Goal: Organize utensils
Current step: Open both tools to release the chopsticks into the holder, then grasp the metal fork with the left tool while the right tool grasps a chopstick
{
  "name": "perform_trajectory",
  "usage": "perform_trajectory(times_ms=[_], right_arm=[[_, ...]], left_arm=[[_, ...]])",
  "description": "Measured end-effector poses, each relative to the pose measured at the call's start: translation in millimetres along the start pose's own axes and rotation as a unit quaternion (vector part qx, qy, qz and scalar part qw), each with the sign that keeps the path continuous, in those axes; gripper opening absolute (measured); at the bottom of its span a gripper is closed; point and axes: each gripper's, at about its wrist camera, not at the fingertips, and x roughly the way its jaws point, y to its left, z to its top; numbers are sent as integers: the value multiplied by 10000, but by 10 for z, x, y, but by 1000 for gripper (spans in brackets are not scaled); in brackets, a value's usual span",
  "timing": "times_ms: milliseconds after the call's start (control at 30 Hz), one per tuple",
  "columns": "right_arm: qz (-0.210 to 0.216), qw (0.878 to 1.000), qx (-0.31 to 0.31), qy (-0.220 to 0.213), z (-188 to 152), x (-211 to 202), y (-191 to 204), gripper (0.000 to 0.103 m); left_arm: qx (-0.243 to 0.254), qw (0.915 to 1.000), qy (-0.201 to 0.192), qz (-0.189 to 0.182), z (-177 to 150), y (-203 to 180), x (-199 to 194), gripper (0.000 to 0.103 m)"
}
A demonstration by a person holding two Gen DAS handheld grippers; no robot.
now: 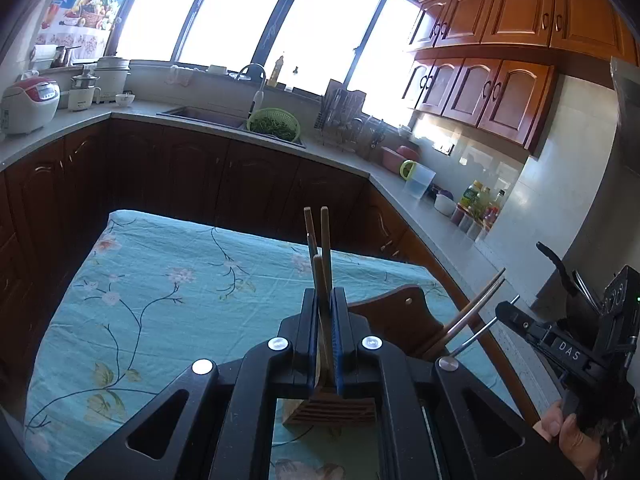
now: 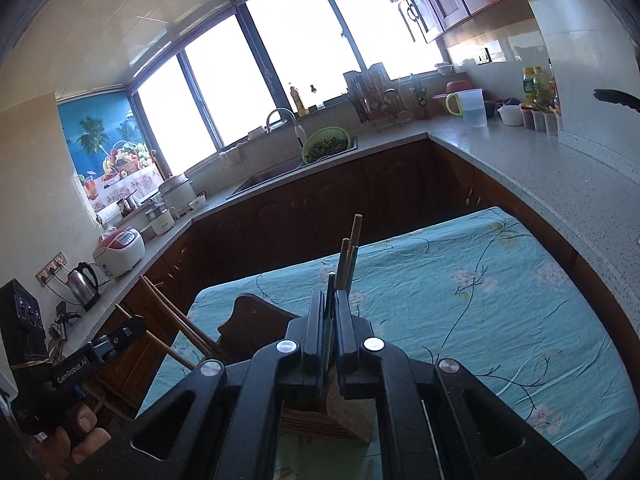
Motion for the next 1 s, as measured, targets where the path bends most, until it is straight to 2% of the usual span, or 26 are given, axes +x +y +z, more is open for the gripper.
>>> perform_trajectory(times_ms=[300,400,433,467,500,533,567,633,667,700,733,800,1000], right_arm=[[-23,10000,2,36,20,4,13,5],[36,10000,10,74,27,1,14,10],[56,10000,28,63,23,-19,18,12],[107,9999,54,39,24,-48,12,15],[169,9998,85,-5,29,-82,5,26],[229,9997,110,-70,40,-127,-4,44],[261,9994,125,-164,42,-191,-5,53],[303,9988,166,-357,54,-335,-10,67],[336,9982,196,-446,55,-410,-21,70],[350,9977,221,-546,54,-489,-28,80],[345,9970,239,-648,53,-571,-34,88],[343,9956,255,-838,13,-735,-48,97],[188,9960,192,-855,-218,-1061,-102,99]], left_arm=[[109,9999,13,88,157,-46,-31,5],[133,9999,49,97,116,-49,-79,6],[109,9999,92,95,84,-44,-103,7],[58,9999,135,57,85,-31,-118,17],[-9,9999,124,26,89,-13,-154,31],[-59,10000,73,31,93,3,-213,41],[-84,9999,-30,58,73,10,-302,55],[-51,9997,-214,131,70,-5,-460,64],[-35,9996,-253,151,41,-4,-528,73],[-40,9994,-304,179,24,0,-607,81],[-46,9991,-367,199,-9,9,-689,83],[-37,9987,-451,230,-81,29,-840,85],[2,9988,-375,324,-428,42,-1198,87]])
